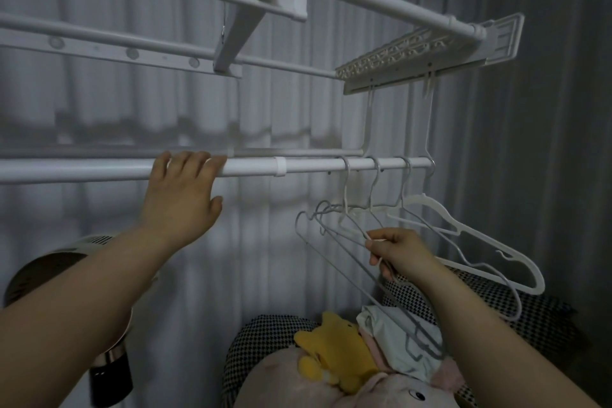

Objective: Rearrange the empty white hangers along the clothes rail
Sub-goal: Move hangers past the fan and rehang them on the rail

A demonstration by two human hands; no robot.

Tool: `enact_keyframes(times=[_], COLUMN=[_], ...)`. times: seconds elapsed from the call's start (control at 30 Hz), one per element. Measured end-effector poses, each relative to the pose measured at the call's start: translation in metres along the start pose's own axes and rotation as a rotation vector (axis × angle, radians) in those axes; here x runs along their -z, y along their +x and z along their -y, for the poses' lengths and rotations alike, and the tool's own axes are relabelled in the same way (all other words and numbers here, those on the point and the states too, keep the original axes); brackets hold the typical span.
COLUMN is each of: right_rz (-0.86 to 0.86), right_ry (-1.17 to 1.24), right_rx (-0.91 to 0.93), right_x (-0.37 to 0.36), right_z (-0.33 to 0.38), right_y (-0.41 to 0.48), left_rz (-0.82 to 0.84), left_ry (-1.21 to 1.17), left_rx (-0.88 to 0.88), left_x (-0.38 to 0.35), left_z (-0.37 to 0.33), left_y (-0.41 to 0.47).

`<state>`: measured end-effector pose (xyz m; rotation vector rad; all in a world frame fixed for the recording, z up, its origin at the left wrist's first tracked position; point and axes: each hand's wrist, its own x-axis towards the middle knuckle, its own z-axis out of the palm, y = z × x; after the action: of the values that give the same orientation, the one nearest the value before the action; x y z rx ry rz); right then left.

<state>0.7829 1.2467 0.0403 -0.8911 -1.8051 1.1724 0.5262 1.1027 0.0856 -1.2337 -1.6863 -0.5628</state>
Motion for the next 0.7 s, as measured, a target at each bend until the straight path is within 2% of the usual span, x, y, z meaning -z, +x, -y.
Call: enact_keyframes(times=[0.3, 0.5, 0.6, 0.7], right_rz=[0.028, 0.064, -0.006, -0.194], right_ry=[-0.007, -0.046, -0.154, -0.274], right_rx=[0.013, -0.023, 0.007, 0.1], right_x=[-0.007, -0.008, -0.008, -0.015], right_z=[0.003, 0.013, 0.018, 0.025], right_y=[-0.004, -0.011, -0.013, -0.018], left_rz=[0.02, 0.116, 0.116, 0.081], left_ry=[0.006, -0.023, -0.057, -0.061], left_rx=[0.006, 0.014, -0.008, -0.049], left_x=[0.006, 0.017, 0.018, 0.025], left_z=[0.003, 0.005, 0.01, 0.02], left_y=[-0.003, -0.001, -0.003, -0.007])
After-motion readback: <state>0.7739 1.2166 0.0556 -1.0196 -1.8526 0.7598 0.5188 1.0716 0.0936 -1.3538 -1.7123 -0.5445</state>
